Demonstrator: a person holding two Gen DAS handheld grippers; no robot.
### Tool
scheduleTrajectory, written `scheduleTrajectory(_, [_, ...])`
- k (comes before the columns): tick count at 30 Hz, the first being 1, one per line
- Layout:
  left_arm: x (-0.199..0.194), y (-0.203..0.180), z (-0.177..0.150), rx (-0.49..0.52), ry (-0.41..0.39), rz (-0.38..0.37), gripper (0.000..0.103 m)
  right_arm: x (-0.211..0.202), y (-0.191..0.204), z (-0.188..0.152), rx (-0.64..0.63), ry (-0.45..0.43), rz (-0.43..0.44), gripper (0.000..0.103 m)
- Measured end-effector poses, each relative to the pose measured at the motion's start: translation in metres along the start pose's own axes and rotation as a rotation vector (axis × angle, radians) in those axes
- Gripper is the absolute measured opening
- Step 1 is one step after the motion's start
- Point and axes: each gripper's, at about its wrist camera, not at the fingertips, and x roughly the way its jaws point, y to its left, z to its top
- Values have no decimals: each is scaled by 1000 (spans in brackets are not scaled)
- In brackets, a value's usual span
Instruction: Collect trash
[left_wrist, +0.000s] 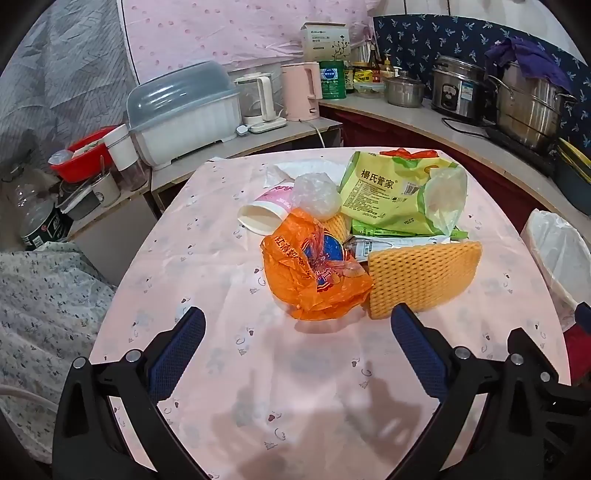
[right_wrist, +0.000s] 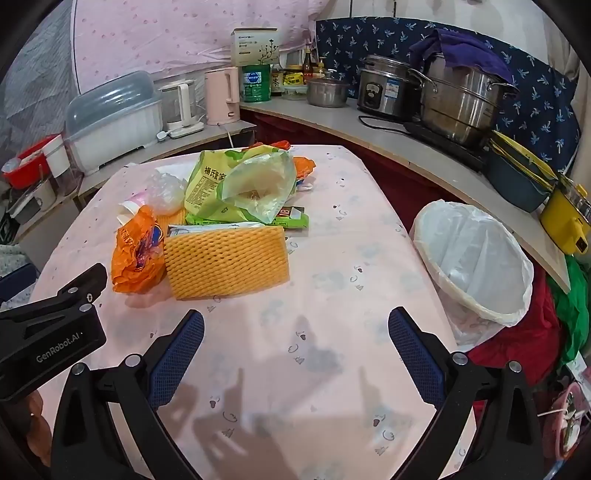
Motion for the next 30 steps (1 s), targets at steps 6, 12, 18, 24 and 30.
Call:
scheduleTrajectory(6, [-3, -7, 1, 15, 4, -5, 96, 0, -5, 1, 5, -1, -4, 96])
scheduleTrajectory(12, [-2, -16, 7, 26, 8, -23, 96, -7, -30, 8, 15, -20, -58, 96])
scheduleTrajectory(18, [-9, -30, 3, 48, -6, -61, 96, -19, -62, 2, 85, -33, -130, 96])
scheduleTrajectory(24, [-16, -46, 4, 71, -18, -86, 96, -29, -81, -5, 122, -41, -166, 96])
scheduleTrajectory(30, [-25, -61, 5, 99, -34, -114, 96, -37, -93, -9, 151, -51, -184, 96])
